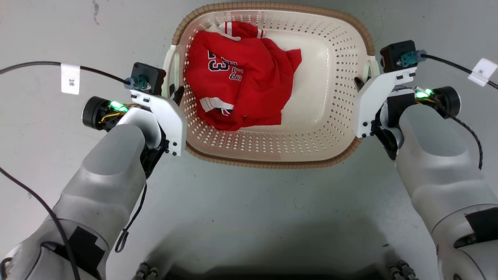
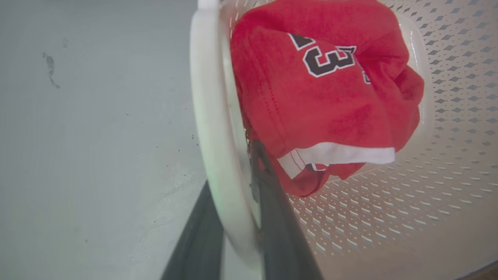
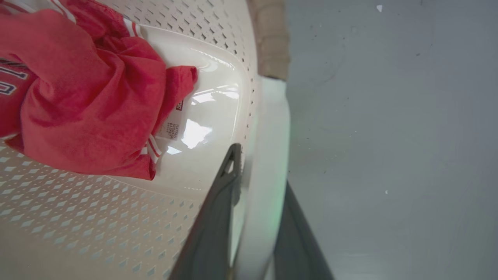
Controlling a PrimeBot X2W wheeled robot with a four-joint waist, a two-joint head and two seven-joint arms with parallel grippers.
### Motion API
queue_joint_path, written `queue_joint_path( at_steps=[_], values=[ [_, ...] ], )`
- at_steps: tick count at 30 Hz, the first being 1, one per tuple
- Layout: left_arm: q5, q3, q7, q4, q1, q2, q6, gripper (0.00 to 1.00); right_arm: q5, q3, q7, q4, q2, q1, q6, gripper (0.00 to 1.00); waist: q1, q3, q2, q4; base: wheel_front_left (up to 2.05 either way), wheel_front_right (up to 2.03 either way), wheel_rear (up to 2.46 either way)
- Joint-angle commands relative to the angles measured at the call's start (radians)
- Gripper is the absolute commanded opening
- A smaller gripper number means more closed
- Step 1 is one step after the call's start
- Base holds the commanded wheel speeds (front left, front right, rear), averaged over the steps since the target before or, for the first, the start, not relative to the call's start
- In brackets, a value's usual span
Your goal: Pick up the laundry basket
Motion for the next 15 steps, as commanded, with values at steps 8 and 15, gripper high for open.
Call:
queue_joint_path(
  at_steps=[8, 15],
  values=[
    [-0.101, -0.103, 0.061, -0.04, 0.055, 0.032, 0.002, 0.0, -0.011, 0.022, 0.056, 0.02, -0.011, 0.022, -0.001, 0.0, -0.0001, -0.079, 0.0, 0.0, 0.0, 0.0, 0.0],
    [-0.196, -0.195, 0.156, -0.104, 0.107, 0.076, 0.001, 0.0, -0.014, 0.045, 0.169, 0.027, -0.011, 0.05, -0.001, 0.0, -0.0001, -0.207, 0.0, -0.005, 0.0, 0.0, 0.0]
  ],
)
